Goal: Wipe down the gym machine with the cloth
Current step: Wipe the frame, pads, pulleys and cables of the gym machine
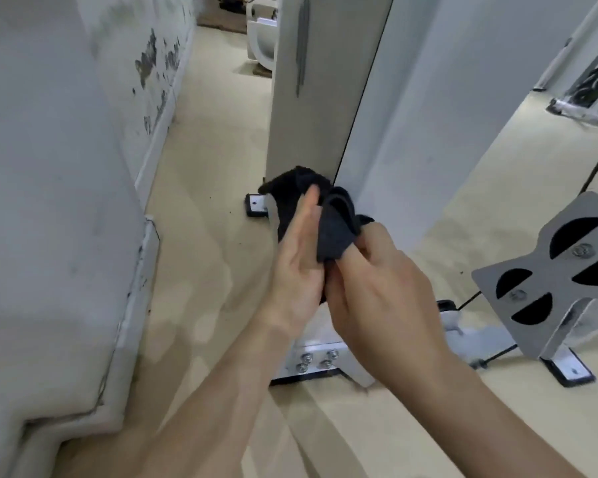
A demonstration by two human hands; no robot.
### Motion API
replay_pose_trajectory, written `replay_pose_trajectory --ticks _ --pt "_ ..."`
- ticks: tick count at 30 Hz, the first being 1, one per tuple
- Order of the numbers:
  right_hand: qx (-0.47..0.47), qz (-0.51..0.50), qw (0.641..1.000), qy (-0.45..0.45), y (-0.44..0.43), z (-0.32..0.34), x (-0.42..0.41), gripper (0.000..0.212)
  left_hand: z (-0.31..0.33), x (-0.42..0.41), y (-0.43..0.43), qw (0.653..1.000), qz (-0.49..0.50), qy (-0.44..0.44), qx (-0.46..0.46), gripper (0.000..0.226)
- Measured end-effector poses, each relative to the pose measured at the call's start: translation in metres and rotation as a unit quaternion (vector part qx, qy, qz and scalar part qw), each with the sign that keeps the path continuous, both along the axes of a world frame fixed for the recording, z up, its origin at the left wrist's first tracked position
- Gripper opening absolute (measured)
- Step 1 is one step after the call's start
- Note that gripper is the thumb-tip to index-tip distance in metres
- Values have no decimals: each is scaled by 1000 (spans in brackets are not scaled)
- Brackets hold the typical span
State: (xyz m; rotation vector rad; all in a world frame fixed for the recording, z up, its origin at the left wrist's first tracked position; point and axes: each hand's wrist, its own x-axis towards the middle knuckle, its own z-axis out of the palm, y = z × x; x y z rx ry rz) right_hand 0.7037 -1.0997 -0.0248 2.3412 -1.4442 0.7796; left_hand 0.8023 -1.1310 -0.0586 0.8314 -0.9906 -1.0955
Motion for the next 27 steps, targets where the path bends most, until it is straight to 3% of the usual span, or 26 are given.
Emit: replay_pose_trajectory --ticks 2,4,6,7,9,10,12,14,16,17,19,21,24,27 --pt "-32 -23 992 122 -8 12 -15 34 -15 -13 -5 1000 -1 7 11 42" --pt "-10 0 989 149 -11 7 -27 39 -39 -25 -10 997 57 -48 24 41" --pt "97 43 994 39 -8 -10 -33 46 -67 -31 -10 985 116 -112 62 48" --pt "200 59 974 -85 -5 -19 -32 45 -78 -31 -8 985 111 -103 86 60" --pt "370 58 852 -366 3 -40 -27 36 -103 -28 -5 982 88 -88 145 63" --pt "414 31 784 -462 6 -49 -23 29 -112 -24 -4 976 64 -83 192 58" --pt "468 -12 665 -582 11 -64 -17 10 -114 -17 -5 957 12 -69 282 45" --pt "482 -13 579 -657 13 -76 -13 13 -93 -16 -5 956 8 -95 278 23" --pt "469 9 564 -679 10 -83 -14 14 -63 -25 -3 982 74 -159 64 32" --pt "463 21 565 -683 8 -85 -14 18 -52 -32 0 977 102 -182 -30 40" --pt "472 23 547 -691 3 -88 -16 26 -57 -39 2 957 135 -234 -100 52" --pt "504 17 505 -700 0 -97 -21 23 -89 -36 7 950 137 -273 -55 59" --pt "564 -52 445 -693 5 -123 -21 24 -156 -30 25 954 72 -268 109 63" --pt "587 -124 437 -670 15 -152 -17 25 -200 -26 35 930 36 -319 180 66"
